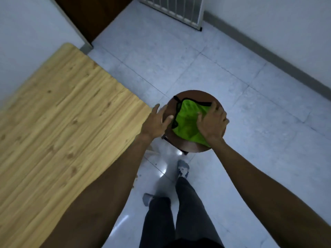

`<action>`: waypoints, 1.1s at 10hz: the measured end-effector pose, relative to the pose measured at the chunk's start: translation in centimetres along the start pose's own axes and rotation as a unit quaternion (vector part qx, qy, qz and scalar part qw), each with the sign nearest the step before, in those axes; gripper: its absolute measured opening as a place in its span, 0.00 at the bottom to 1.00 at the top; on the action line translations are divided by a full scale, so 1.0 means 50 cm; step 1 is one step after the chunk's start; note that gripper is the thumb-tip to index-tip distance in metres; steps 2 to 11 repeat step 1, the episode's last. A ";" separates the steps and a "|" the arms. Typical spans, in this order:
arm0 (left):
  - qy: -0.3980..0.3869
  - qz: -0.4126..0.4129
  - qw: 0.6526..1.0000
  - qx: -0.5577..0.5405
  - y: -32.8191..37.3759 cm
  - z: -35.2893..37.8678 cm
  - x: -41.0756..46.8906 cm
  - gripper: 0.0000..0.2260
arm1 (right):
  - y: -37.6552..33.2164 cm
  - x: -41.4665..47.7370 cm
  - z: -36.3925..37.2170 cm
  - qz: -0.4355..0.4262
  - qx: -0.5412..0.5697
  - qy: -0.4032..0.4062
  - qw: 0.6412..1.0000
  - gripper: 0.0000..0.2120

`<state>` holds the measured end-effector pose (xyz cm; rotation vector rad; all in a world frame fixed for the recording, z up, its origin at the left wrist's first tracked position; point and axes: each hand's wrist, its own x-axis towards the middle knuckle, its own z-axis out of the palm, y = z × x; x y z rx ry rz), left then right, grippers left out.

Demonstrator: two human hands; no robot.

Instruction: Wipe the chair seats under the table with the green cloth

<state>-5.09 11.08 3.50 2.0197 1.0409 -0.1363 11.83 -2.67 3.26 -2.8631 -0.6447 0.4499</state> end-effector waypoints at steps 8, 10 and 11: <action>0.068 -0.011 0.998 0.007 -0.039 -0.095 -0.060 0.29 | -0.109 -0.034 -0.045 -0.108 0.019 -0.010 0.994 0.30; 0.068 -0.011 0.998 0.007 -0.039 -0.095 -0.060 0.29 | -0.109 -0.034 -0.045 -0.108 0.019 -0.010 0.994 0.30; 0.068 -0.011 0.998 0.007 -0.039 -0.095 -0.060 0.29 | -0.109 -0.034 -0.045 -0.108 0.019 -0.010 0.994 0.30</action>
